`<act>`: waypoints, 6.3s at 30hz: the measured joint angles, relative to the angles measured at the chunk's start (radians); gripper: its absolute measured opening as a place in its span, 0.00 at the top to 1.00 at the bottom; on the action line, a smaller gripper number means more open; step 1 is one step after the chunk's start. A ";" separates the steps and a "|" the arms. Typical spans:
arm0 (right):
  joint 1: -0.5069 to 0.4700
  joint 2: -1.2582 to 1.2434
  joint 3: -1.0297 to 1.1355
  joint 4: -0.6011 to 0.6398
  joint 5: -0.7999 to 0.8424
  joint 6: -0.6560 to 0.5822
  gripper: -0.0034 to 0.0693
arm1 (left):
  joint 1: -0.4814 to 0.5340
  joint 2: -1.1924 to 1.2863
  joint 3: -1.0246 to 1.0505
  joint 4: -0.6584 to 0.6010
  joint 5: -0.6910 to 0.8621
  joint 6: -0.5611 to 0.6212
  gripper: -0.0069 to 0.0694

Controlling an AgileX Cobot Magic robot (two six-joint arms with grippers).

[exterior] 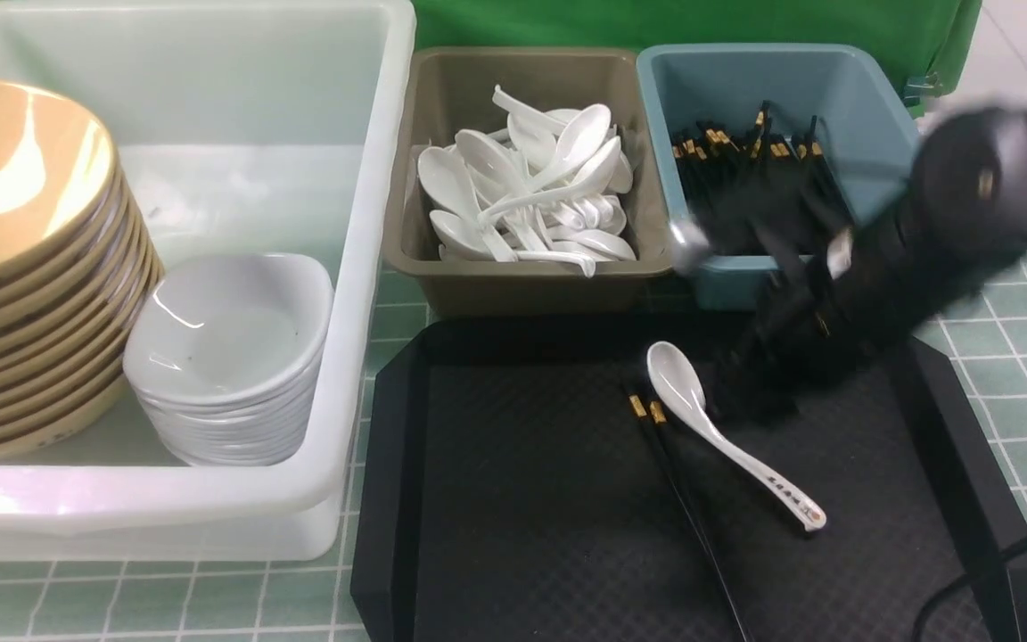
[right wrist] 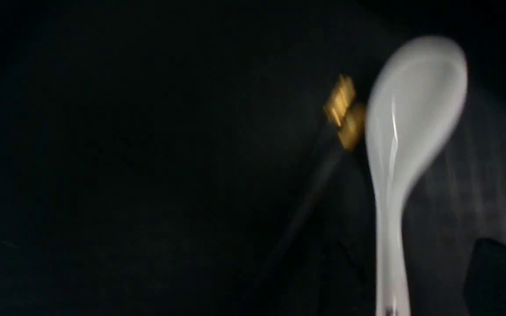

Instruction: On blue table put chopsticks spoon bowls plates into blue grey white boxes.

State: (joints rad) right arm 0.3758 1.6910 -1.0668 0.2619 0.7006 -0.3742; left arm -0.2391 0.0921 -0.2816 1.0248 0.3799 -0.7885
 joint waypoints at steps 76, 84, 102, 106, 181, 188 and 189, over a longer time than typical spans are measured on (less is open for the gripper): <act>0.234 0.224 -0.176 -0.282 0.113 0.484 0.52 | 0.000 0.000 0.006 0.015 0.003 -0.004 0.90; 0.234 0.203 -0.172 -0.245 0.131 0.395 0.82 | 0.000 0.000 0.006 0.015 0.003 -0.004 0.90; 0.073 -0.193 -0.166 -0.323 -0.484 0.317 0.82 | 0.000 0.000 0.006 0.015 0.002 -0.010 0.90; -0.083 -0.038 -0.174 -0.333 -0.928 0.374 0.81 | 0.000 0.000 0.006 0.015 0.001 -0.012 0.90; -0.114 0.197 -0.406 -0.283 -0.458 0.344 0.50 | 0.000 0.000 0.030 0.015 -0.056 -0.015 0.90; -0.093 -0.144 -0.339 -0.281 -0.213 0.261 0.72 | 0.000 0.000 0.030 0.013 -0.054 -0.015 0.90; -0.084 -0.182 -0.317 -0.280 -0.214 0.241 0.75 | 0.000 0.000 0.030 0.013 -0.054 -0.015 0.90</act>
State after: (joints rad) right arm 0.2920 1.5088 -1.3841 -0.0179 0.4862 -0.1337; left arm -0.2391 0.0921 -0.2520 1.0375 0.3260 -0.8031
